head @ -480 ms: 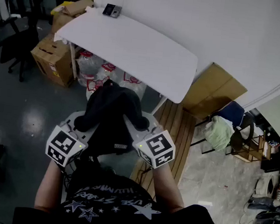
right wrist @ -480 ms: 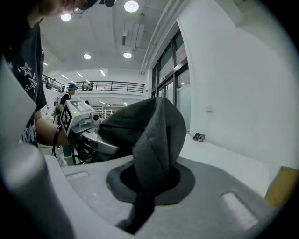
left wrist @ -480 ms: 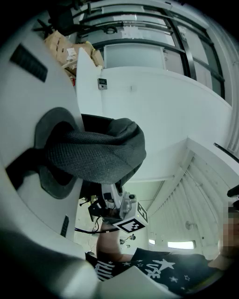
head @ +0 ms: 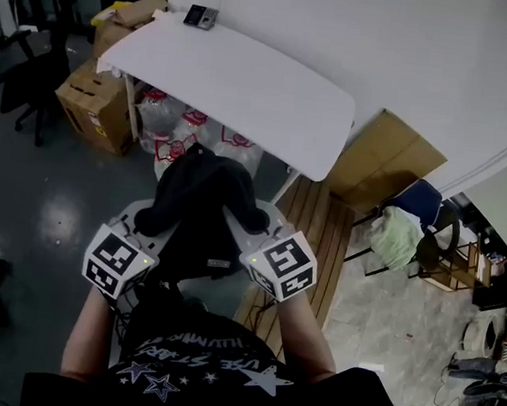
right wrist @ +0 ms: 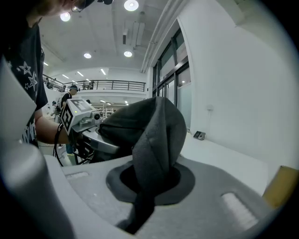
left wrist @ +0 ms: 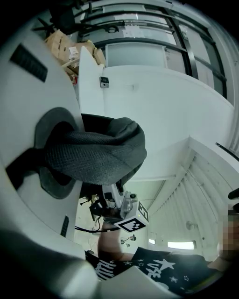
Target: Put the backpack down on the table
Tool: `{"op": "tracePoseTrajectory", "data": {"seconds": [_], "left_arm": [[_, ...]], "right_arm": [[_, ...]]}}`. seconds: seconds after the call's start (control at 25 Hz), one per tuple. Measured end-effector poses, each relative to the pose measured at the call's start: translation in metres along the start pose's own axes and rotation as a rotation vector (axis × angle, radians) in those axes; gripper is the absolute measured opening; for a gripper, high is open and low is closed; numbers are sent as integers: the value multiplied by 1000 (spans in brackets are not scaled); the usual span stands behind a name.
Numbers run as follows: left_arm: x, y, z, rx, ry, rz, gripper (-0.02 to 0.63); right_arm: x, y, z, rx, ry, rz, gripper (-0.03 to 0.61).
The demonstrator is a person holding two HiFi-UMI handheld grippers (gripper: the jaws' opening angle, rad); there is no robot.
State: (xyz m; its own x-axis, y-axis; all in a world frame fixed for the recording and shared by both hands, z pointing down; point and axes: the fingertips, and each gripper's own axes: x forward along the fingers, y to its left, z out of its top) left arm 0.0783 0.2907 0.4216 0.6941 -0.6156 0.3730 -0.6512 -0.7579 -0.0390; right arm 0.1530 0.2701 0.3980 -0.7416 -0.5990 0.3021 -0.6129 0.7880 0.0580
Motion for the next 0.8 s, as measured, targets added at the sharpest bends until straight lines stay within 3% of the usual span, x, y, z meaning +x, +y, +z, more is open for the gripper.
{"op": "tracePoseTrajectory", "data": {"seconds": [0.6, 0.8], "left_arm": [[4, -13, -4, -2, 38, -13, 50], [5, -8, -10, -39, 47, -29, 51]], "right_arm": [[-10, 1, -11, 22, 18, -15, 23], [-3, 1, -14, 31, 26, -10, 23]]}}
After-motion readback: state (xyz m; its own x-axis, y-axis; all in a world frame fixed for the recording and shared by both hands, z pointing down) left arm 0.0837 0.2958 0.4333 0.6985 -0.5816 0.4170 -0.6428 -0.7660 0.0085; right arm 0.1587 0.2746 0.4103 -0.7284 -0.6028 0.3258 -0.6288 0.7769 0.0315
